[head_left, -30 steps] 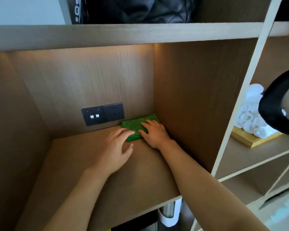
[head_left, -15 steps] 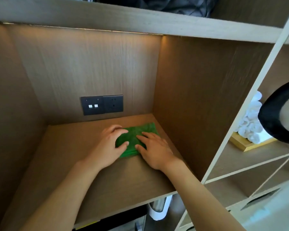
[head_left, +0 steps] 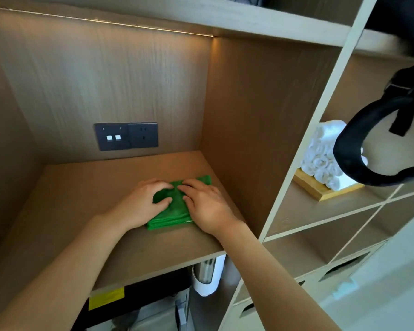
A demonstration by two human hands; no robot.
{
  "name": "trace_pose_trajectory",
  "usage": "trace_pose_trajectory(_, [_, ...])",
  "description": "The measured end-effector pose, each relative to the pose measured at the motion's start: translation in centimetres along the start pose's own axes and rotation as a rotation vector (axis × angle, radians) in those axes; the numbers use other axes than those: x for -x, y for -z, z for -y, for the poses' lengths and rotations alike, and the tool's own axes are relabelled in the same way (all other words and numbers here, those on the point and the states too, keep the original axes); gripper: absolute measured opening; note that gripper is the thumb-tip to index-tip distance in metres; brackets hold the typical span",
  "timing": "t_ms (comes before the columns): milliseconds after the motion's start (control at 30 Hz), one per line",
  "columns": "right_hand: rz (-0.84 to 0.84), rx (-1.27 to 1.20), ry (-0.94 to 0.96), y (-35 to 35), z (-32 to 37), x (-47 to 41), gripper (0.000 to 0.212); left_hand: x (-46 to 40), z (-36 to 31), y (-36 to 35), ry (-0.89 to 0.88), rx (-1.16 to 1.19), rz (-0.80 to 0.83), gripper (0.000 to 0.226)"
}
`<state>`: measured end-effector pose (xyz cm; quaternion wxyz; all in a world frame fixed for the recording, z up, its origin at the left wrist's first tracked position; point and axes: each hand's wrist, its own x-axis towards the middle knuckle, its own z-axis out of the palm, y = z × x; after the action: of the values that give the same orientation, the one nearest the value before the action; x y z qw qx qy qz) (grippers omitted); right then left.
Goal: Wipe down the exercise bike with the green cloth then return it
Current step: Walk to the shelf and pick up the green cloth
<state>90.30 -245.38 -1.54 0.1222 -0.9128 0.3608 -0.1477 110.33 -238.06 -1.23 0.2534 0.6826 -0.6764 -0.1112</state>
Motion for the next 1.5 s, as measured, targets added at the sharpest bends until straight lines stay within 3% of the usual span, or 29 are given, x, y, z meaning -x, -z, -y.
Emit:
trace_pose_trajectory(233, [0.048, -0.03, 0.03, 0.4, 0.1, 4.4, 0.047, 4.4, -2.1, -0.4, 0.039, -0.018, 0.025, 0.043])
trace_pose_trajectory(400, [-0.062, -0.029, 0.107, -0.2, 1.0, 10.0, 0.058, 10.8, -4.1, -1.7, 0.016, -0.056, -0.034, 0.071])
trace_pose_trajectory(567, [-0.078, -0.07, 0.162, -0.4, 1.1, 12.9, 0.053, 13.1, -5.5, -2.5, 0.023, -0.078, -0.055, 0.065])
trace_pose_trajectory(700, [-0.009, -0.127, 0.207, 1.4, 0.1, 12.9, 0.052, 14.1, -6.4, -2.4, 0.012, -0.145, -0.034, 0.073])
trace_pose_trajectory(867, [0.09, -0.159, 0.329, 2.4, -1.2, 10.9, 0.069, 15.0, -7.3, -3.4, 0.016, -0.152, -0.169, 0.067])
trace_pose_trajectory(1200, [-0.255, -0.216, 0.422, -1.5, -1.7, 12.8, 0.041, 15.9, -9.4, -6.1, 0.118, -0.045, -0.371, 0.044])
trace_pose_trajectory(1333, [-0.301, -0.189, 0.422, -1.4, -1.2, 13.2, 0.029, 16.9, -10.9, -6.2, 0.137, -0.055, -0.347, 0.046])
trace_pose_trajectory(1500, [-0.334, -0.21, 0.38, -0.9, 0.1, 14.5, 0.028, 21.0, -12.4, -3.9, 0.202, -0.098, -0.366, 0.061])
